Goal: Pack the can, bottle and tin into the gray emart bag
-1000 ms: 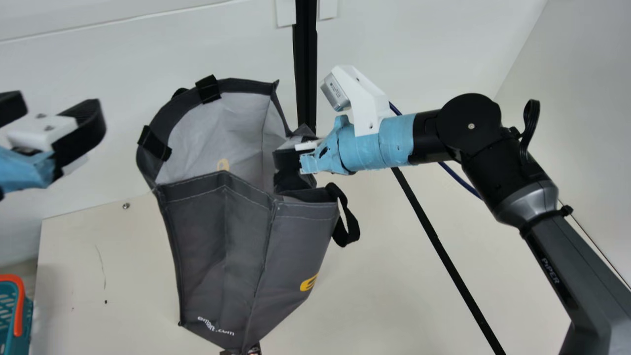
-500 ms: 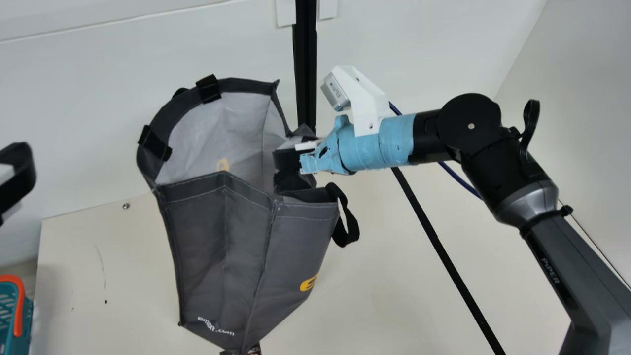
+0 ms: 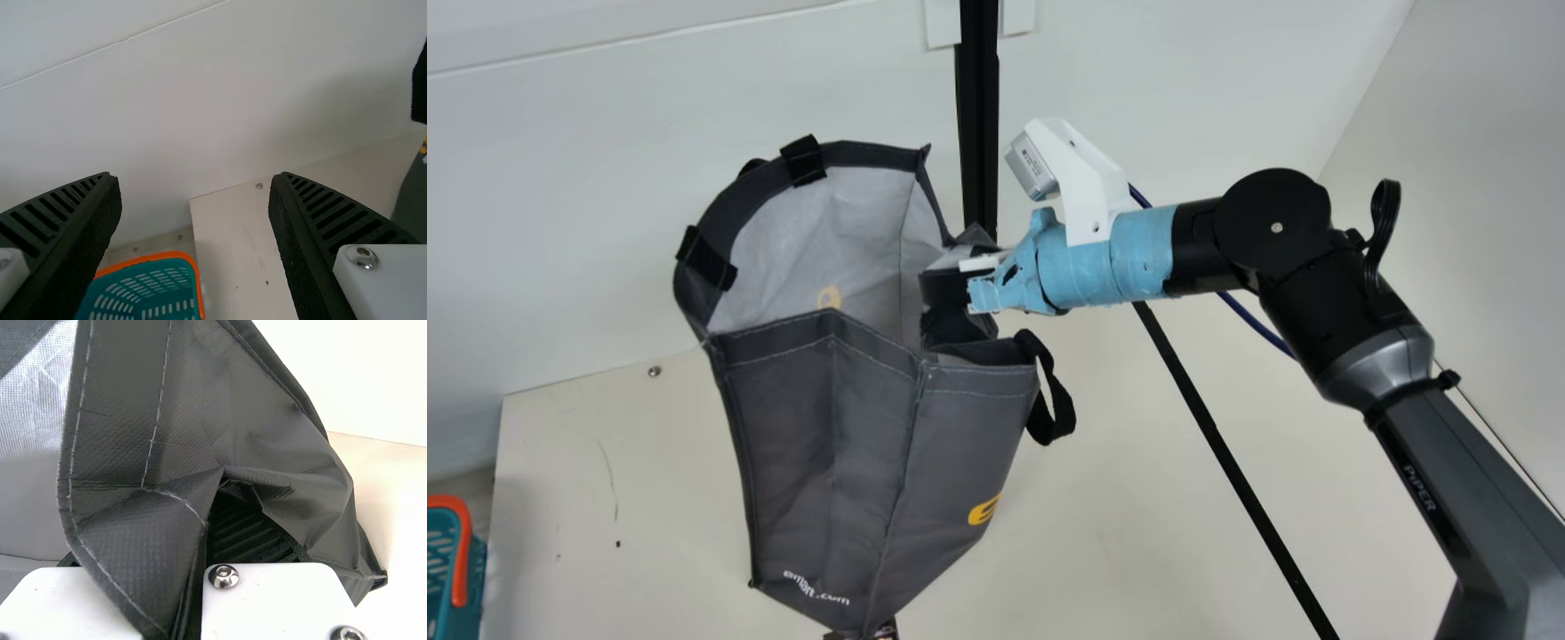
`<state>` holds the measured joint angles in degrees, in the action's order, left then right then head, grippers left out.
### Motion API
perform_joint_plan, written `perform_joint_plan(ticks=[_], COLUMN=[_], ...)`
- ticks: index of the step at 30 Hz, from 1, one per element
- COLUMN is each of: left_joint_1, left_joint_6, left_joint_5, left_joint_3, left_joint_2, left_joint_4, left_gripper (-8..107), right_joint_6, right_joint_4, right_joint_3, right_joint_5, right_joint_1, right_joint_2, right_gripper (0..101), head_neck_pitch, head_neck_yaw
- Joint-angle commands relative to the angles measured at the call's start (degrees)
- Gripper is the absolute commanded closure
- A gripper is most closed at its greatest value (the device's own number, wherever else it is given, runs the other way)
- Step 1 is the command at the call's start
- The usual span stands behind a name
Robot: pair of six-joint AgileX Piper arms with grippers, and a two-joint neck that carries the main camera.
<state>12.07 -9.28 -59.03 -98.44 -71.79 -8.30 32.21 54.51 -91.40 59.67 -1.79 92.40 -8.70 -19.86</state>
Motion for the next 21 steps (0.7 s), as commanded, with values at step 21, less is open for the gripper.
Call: perform_joint_plan(ticks=[21], left_joint_1=[-3.54], left_joint_6=[4.74], left_joint_5=[1.98], left_joint_3=[17.91], left_joint_2=[13.61], left_joint_4=[-3.19], left_gripper=[9], right_joint_6=[0.0], right_joint_4=[0.0], right_joint_3=[0.0], right_joint_5=[0.0], right_joint_1=[0.0], right_joint_2=[0.0], right_gripper=[101], head_neck_pitch=[-1.3], head_neck_yaw=[-0.14])
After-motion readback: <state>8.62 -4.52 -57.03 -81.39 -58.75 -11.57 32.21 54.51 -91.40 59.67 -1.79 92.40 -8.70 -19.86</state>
